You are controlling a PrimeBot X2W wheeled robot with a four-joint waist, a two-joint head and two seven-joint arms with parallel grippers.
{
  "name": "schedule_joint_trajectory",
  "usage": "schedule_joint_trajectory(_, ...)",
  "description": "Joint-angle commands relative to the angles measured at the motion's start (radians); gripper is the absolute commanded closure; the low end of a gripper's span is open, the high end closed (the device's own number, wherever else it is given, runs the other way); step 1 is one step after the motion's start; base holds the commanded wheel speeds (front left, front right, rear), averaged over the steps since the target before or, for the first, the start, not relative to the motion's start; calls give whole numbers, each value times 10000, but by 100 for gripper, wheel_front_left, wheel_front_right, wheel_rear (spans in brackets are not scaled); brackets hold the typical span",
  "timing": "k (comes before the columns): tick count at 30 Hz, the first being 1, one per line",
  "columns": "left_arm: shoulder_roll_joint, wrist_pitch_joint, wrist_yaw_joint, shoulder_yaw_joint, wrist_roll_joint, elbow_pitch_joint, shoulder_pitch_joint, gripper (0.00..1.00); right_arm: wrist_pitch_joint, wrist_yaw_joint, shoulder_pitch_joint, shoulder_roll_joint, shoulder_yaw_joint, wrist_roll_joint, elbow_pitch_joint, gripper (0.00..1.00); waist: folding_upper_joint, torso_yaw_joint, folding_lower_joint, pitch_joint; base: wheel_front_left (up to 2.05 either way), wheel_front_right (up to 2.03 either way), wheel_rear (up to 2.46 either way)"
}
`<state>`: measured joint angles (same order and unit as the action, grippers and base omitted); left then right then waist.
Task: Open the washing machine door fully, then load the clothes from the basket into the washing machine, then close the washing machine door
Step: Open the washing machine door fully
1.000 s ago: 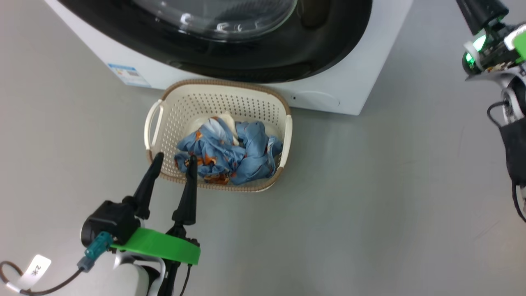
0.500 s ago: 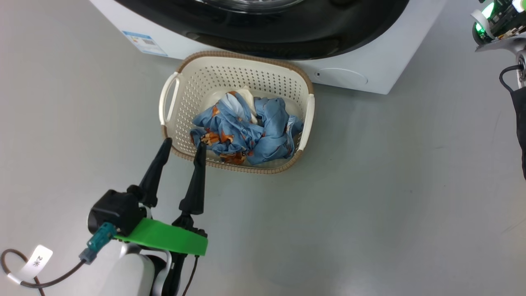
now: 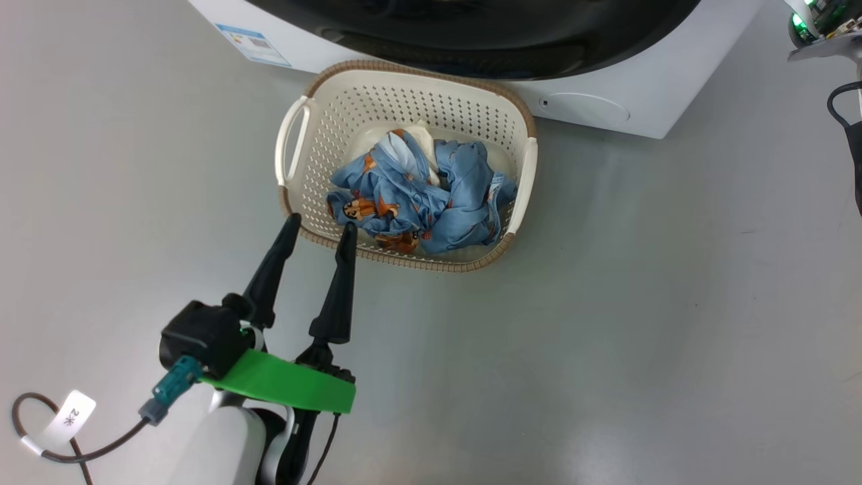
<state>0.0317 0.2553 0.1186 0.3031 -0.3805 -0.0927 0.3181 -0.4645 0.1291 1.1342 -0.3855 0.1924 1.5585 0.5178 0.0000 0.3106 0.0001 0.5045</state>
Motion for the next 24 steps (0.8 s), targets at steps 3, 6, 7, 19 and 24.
schedule_joint_trajectory(3, 185, 65, -101, -189, -136, 311, 145, 0, 113, 16, 212, 40, 235, -216, -258, 100, 0, 84, -1, 51, 0, 0, 0)
schedule_joint_trajectory(6, 185, 65, -140, -127, -152, 319, 152, 0, 103, 16, 199, 64, 336, -201, -242, 100, 0, 101, -1, 39, 0, 0, 0)
schedule_joint_trajectory(7, 185, 65, -153, -120, -157, 317, 153, 0, 54, 16, 180, 83, 385, -177, -256, 100, 0, 99, -1, 25, 0, 0, 0)
schedule_joint_trajectory(19, 185, 65, -127, -269, -12, 94, -158, 0, -470, 16, -929, 296, 978, 13, -532, 100, 0, -102, -1, -741, 0, 0, 0)
schedule_joint_trajectory(24, 185, 65, -77, -414, 139, -27, -451, 0, -620, 16, -1633, 433, 1253, 50, -716, 100, 0, -221, -1, -1243, 0, 0, 0)
